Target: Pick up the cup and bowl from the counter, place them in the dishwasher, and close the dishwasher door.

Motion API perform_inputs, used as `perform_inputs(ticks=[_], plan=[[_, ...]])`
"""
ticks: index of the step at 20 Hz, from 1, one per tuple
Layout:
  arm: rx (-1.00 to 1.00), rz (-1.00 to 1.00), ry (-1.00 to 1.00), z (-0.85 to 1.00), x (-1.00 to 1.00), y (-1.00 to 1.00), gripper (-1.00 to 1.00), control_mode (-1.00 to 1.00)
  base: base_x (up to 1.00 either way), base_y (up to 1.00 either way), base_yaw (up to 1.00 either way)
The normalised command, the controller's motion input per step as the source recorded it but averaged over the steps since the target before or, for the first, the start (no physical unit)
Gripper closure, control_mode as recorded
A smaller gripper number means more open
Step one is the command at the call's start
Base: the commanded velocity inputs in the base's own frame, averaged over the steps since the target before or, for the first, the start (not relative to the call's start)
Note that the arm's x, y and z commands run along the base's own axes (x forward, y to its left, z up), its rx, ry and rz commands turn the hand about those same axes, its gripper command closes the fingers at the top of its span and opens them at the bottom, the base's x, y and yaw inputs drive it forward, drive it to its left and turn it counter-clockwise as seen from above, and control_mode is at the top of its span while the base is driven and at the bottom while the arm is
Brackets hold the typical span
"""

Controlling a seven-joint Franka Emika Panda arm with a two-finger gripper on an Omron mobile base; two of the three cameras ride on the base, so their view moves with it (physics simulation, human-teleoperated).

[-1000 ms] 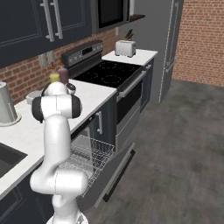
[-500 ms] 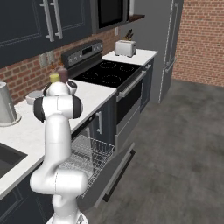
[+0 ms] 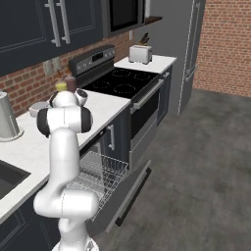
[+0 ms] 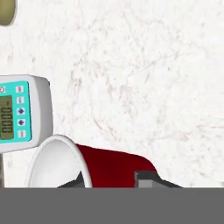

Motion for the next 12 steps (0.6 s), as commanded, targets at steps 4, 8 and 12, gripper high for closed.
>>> perform_inputs(ticks=[4, 8, 12], plan=[[0.00, 0.02, -0.36, 0.00, -0.38, -0.68, 1.00, -1.00, 0.00, 0.00, 0.00], [0.00, 0.00, -0.31, 0.01, -0.49, -0.74, 1.00, -1.00, 0.00, 0.00, 0.00], [0.00, 0.00, -0.16, 0.00, -0.74, -0.86, 1.00, -1.00, 0.00, 0.00, 0.00]])
